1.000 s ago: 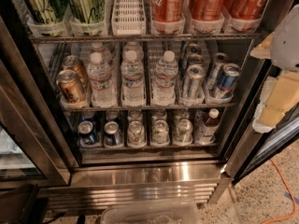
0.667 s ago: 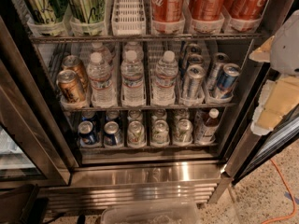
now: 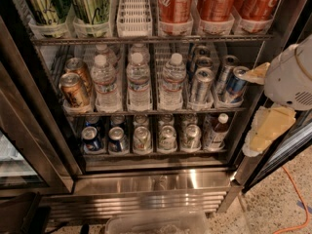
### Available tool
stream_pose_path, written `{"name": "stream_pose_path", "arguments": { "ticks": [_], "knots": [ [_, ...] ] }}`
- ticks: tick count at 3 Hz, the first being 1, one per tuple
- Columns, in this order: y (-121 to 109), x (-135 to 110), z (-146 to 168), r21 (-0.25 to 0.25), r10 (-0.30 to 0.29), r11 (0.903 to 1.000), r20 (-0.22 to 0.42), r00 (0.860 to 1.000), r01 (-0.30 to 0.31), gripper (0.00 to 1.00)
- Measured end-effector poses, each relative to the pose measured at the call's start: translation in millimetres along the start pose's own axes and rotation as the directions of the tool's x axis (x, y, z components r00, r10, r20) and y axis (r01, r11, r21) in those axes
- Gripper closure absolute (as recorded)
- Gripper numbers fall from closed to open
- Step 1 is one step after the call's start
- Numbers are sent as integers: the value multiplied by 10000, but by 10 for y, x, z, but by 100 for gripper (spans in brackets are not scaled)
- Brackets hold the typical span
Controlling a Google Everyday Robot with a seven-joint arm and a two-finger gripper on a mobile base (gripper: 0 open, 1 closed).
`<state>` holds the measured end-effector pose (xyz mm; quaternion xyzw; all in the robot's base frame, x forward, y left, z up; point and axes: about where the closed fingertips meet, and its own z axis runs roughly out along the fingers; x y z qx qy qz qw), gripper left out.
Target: Pick water bottle from middle shelf of fridge
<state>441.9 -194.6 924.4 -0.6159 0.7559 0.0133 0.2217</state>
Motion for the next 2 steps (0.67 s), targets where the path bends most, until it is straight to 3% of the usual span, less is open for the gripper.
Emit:
{"name": "stream_pose_path", "arguments": {
  "ticks": [1, 2],
  "knots": [
    [-1, -126, 204, -27, -292, 9996, 588, 9978, 294, 0],
    [-1, -126, 204, -26, -292, 9996, 589, 9978, 294, 0]
  ]
}}
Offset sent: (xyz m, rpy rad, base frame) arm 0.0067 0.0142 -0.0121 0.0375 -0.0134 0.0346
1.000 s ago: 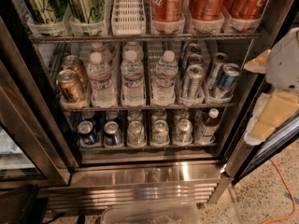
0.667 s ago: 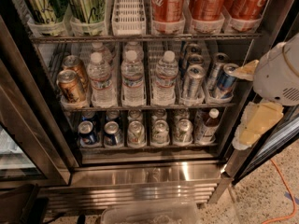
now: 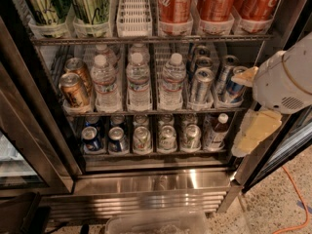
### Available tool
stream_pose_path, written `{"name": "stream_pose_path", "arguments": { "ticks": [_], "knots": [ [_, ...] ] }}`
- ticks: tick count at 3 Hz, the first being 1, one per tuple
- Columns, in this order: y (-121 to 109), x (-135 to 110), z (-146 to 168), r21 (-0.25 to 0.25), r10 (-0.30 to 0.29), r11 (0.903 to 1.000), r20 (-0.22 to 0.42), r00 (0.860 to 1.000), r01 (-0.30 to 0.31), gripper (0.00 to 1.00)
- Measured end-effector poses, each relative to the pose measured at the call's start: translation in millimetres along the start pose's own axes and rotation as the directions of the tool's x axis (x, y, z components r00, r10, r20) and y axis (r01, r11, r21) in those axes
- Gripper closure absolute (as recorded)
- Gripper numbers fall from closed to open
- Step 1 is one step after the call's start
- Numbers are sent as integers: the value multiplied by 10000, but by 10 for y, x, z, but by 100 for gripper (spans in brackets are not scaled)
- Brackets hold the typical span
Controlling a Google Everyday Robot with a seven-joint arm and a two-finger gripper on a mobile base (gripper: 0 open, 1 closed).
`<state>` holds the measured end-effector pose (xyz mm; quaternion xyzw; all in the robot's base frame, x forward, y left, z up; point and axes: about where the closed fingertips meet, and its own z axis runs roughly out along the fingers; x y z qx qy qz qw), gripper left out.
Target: Pick water bottle from middle shelf of fridge
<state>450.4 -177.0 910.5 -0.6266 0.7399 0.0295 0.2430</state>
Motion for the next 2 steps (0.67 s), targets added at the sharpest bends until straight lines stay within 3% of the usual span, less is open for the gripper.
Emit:
{"name": "stream_pose_path", "arguments": {
  "ticks": [1, 2],
  "knots": [
    [27, -94, 70, 364, -59, 9993, 184, 9998, 52, 0],
    [37, -287, 246, 984, -98, 9951, 848, 9963, 14, 0]
  ]
}}
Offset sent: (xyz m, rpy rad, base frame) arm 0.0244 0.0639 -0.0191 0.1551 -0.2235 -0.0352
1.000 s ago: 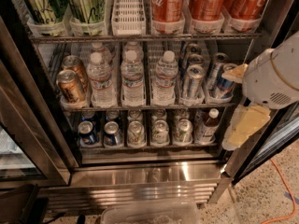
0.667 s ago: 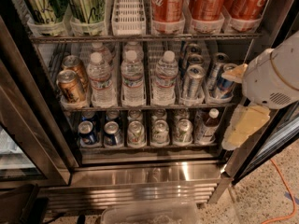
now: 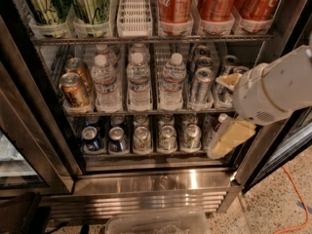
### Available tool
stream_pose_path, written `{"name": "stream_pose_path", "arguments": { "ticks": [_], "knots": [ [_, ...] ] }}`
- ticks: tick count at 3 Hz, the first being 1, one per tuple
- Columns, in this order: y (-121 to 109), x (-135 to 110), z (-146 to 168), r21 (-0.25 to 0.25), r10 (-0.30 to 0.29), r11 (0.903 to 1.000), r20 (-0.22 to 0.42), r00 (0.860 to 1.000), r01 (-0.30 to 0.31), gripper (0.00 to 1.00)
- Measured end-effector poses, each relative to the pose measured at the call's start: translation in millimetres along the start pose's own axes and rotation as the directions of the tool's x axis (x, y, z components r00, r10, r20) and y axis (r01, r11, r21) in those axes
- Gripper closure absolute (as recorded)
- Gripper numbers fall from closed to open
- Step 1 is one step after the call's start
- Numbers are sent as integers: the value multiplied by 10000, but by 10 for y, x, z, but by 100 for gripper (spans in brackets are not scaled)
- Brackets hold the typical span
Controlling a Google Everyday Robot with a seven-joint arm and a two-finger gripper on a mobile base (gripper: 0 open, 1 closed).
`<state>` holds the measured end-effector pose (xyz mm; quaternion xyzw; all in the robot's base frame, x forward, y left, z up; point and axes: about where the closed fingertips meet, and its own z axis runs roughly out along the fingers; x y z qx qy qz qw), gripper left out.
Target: Pick water bottle from middle shelf of fridge
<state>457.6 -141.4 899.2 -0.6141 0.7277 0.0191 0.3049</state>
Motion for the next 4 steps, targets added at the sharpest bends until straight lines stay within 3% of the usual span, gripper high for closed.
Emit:
{"name": "stream_pose_path", "arguments": {
  "ticks": [3, 4],
  "knots": [
    [-116, -432, 379, 1589, -192, 9873, 1567, 9875, -60, 0],
    [-116, -432, 379, 1590, -191, 9873, 1567, 9875, -61, 0]
  ]
}}
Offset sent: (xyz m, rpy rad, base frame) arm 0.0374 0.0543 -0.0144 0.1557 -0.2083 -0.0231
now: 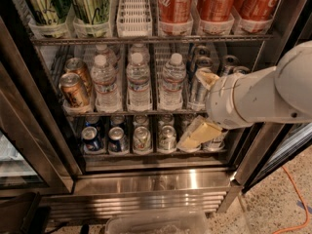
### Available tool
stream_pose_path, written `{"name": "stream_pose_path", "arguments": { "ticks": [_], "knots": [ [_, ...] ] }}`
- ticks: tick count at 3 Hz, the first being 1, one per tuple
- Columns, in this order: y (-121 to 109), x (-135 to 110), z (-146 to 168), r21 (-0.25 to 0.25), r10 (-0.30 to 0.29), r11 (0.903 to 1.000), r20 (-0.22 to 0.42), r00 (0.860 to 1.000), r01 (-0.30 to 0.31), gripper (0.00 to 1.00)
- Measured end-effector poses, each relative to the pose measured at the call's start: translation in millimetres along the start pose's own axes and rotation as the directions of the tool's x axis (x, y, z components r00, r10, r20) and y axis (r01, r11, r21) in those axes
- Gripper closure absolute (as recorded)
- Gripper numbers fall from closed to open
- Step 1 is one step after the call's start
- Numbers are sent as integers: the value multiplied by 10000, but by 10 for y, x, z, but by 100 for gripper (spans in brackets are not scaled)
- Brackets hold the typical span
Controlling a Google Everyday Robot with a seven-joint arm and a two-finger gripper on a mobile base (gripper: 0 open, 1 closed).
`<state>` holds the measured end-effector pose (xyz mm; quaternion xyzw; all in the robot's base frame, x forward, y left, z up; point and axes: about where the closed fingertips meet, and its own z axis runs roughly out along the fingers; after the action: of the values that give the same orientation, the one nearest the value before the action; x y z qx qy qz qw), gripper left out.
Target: Pick water bottle from middle shelf of fridge
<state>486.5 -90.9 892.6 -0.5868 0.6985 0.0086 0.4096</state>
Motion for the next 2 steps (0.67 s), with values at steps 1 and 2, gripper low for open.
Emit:
{"name": "stream_pose_path", "arguments": {
  "ticks": [1, 2],
  "knots": [
    [44, 26, 35, 418, 320, 9986, -121, 9994, -315, 0],
    [109, 82, 129, 1052, 977, 9899, -180, 9951, -953, 0]
  ]
}}
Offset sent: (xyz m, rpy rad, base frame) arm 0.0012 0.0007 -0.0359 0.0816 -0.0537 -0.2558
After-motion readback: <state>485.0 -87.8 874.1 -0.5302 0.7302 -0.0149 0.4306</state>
